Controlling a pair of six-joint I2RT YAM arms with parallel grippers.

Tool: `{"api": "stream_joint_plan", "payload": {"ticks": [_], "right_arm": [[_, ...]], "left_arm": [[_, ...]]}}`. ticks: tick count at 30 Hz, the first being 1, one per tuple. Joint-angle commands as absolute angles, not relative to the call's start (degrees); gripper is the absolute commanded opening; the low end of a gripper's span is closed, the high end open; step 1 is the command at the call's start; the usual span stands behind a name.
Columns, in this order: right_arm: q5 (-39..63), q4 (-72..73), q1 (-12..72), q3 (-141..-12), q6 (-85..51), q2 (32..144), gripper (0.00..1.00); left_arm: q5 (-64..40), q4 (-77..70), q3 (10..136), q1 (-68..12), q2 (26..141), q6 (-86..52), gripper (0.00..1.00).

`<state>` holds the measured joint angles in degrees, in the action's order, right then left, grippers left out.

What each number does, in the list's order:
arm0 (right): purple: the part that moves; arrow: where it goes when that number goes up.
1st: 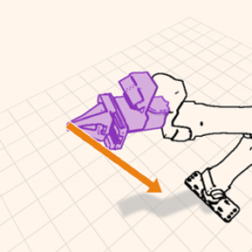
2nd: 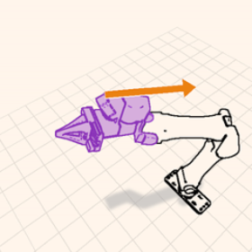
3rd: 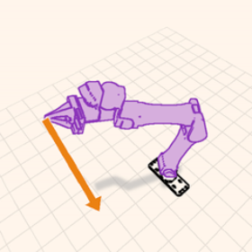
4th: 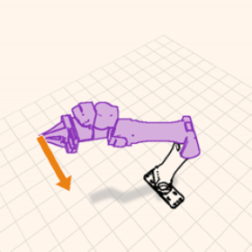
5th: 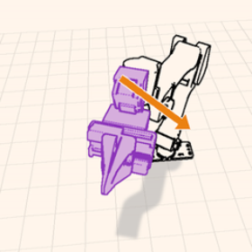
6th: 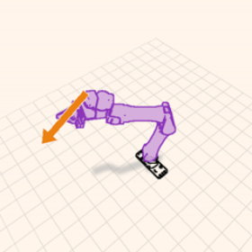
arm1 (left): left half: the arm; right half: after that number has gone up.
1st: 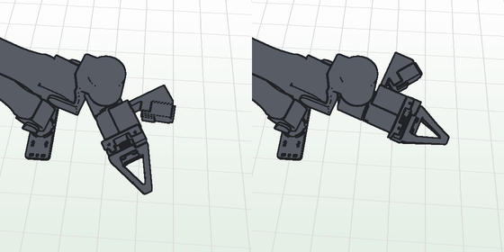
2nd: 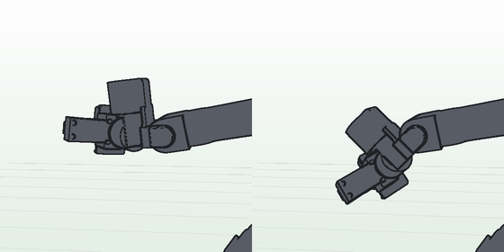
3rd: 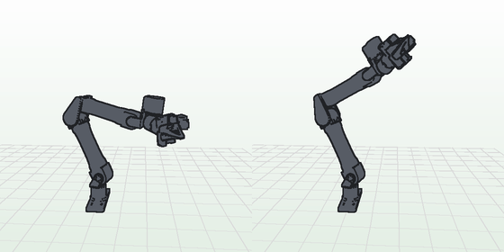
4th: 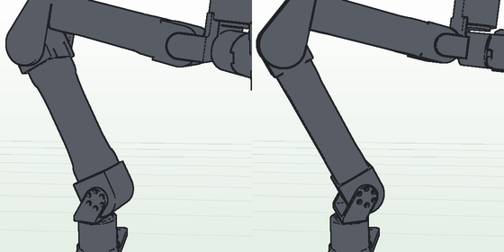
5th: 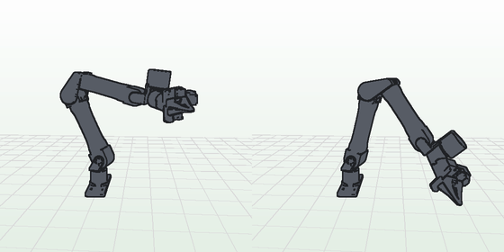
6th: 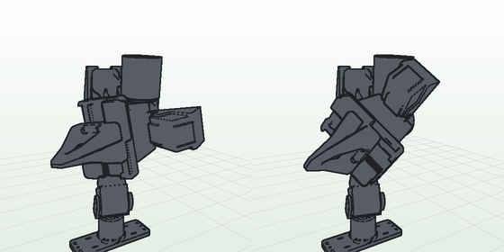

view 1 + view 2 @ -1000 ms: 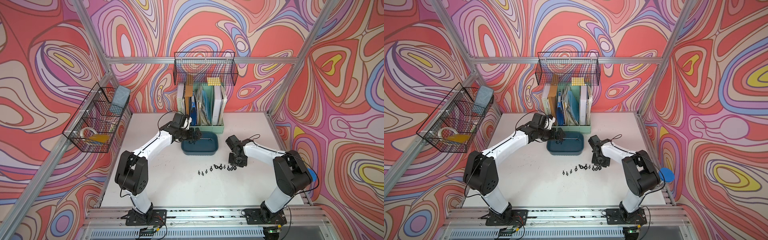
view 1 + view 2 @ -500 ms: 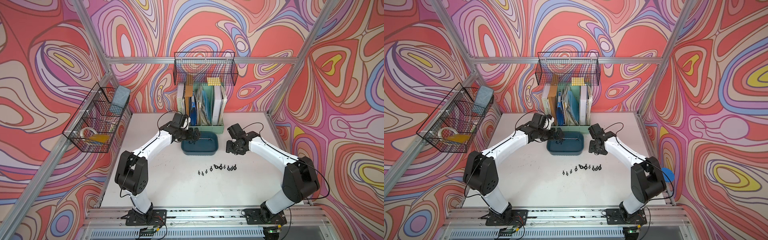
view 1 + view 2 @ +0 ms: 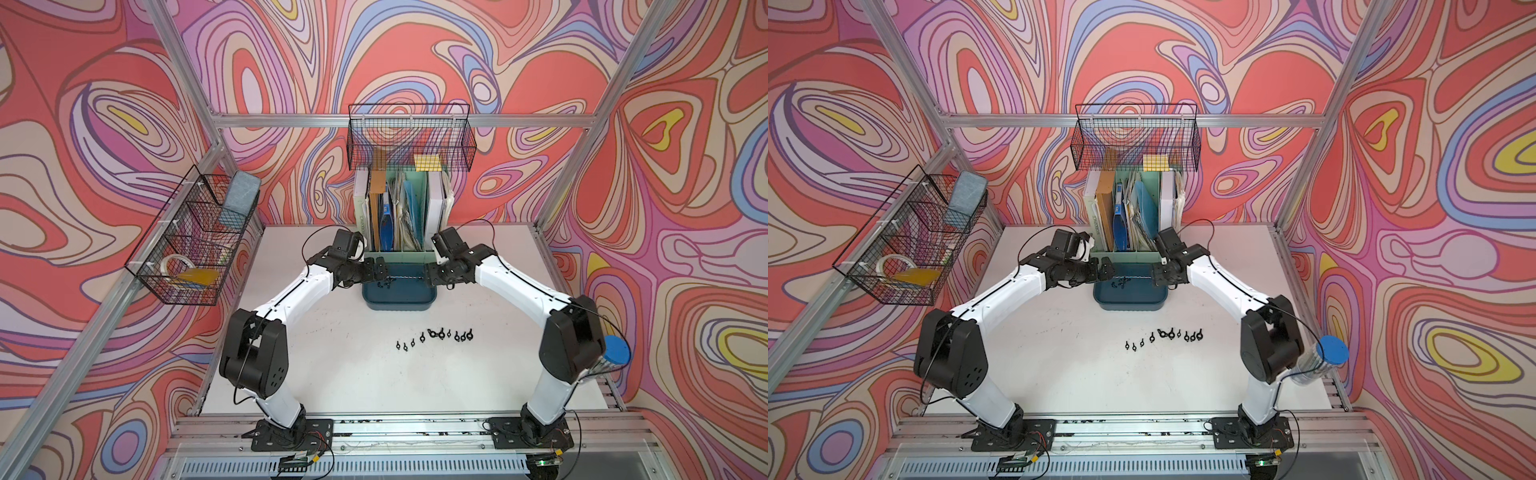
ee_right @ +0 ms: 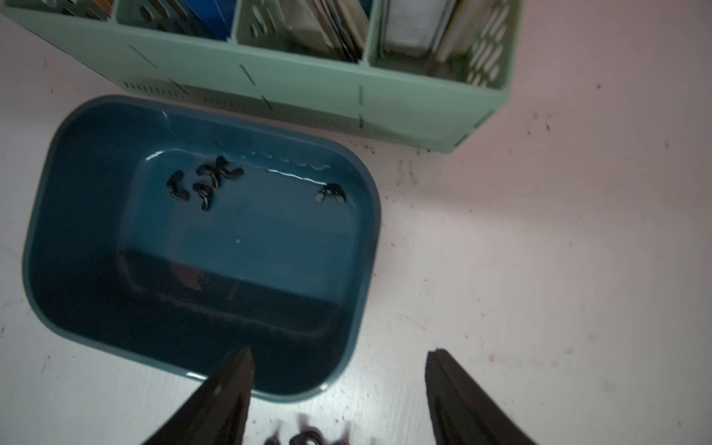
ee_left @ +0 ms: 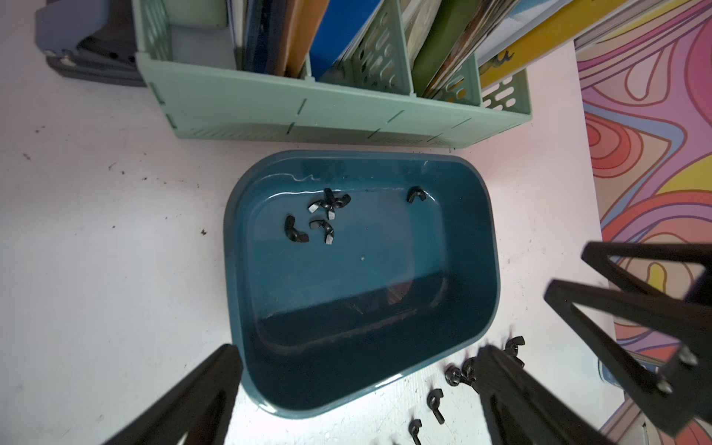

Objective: Take out the wing nut from the storage box
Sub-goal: Pick up the wing nut from the storage box.

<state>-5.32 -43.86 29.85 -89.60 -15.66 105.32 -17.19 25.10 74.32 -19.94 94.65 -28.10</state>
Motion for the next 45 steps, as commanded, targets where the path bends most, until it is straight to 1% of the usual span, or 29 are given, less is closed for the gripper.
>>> {"api": "stream_joint_plan", "payload": {"ticks": [1, 5, 18, 21, 23, 30, 40, 45], "right_arm": [[-4.7, -44.1, 32.2, -94.8, -11.0, 111.2, 0.72], [-5.4, -46.1, 33.1, -100.8, -9.3, 117.1, 0.64], [-6.9, -47.0, 33.1, -104.9, -7.0, 124.1, 0.62], [-7.7, -47.7, 33.1, -106.2, -6.5, 126.3, 0.63], [-9.1, -48.5, 33.1, -107.4, -6.6, 127.9, 0.65], [-12.2, -47.3, 33.0, -108.6, -6.9, 130.8, 0.69], [-11.0, -46.5, 32.4, -111.6, -8.0, 134.8, 0.74], [-10.6, -44.9, 32.2, -111.2, -8.6, 135.3, 0.75]], "left_arm": [[-15.3, 27.2, 72.7, -18.9, 90.9, -27.5, 0.99], [-14.4, 28.0, 71.3, -18.5, 88.4, -26.8, 0.99], [-13.3, 29.3, 68.5, -18.2, 84.4, -26.8, 0.99], [-13.5, 29.5, 68.3, -18.1, 84.1, -27.0, 0.99], [-13.4, 29.6, 68.0, -18.1, 83.7, -26.9, 0.99], [-12.8, 30.1, 67.2, -18.1, 82.6, -26.9, 0.99], [-12.5, 30.5, 67.3, -18.0, 82.3, -26.7, 0.99], [-12.5, 30.6, 67.5, -17.9, 82.3, -26.7, 0.99]]}}
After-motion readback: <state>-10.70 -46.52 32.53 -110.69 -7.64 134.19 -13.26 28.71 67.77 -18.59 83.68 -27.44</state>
